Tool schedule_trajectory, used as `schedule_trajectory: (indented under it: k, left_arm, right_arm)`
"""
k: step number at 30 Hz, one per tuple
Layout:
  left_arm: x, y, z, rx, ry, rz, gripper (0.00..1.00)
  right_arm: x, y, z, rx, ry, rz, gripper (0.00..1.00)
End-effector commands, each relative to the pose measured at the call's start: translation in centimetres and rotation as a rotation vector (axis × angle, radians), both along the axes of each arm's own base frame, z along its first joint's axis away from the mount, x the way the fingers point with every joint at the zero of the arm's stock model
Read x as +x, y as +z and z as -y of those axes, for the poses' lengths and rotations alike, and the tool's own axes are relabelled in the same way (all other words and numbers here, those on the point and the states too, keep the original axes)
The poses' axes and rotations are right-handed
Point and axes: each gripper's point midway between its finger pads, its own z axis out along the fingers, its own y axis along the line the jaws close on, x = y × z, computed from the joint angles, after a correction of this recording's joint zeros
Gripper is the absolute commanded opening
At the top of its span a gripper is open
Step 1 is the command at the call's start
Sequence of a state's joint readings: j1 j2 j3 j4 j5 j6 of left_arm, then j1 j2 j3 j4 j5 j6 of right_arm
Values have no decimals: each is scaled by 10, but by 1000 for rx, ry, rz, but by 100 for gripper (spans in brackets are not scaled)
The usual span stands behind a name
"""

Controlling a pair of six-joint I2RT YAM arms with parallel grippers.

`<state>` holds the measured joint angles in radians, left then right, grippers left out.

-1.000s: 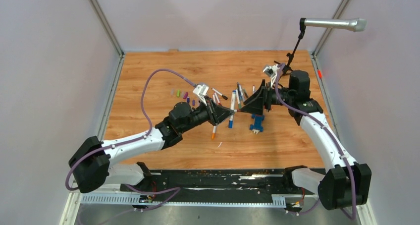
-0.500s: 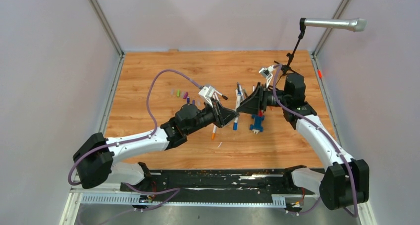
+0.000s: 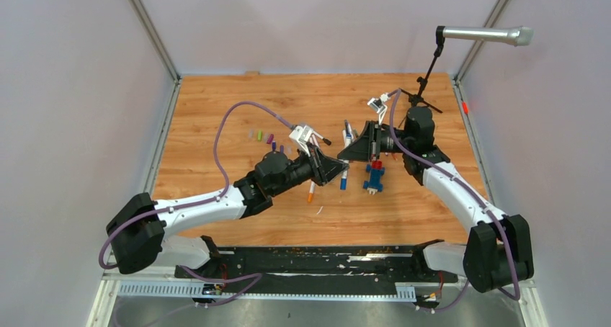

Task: Open the pen caps
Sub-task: Pick up the pen from the center of the board.

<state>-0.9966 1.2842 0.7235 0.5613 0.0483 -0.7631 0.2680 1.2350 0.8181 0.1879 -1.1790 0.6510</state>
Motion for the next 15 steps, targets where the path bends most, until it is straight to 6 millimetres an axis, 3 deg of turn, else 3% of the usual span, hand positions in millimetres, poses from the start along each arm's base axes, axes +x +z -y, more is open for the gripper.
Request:
schedule_trajectory:
  k: [1,5,10,15]
  left_arm:
    - [-1,22,3,-59,-1,32,11]
    - [-5,22,4,-38,-20,7,39]
    - [-16,20,-11,-11,-31,25,96]
    - [-16,29,-46,-29,64,114,100]
  right_arm:
    - [-2,10,-4,23,27,38,2]
    - [-8,14,-2,17,37,88,0]
    - [-12,17,1,18,54,124,0]
    - [-15,19,9,26,91,170,0]
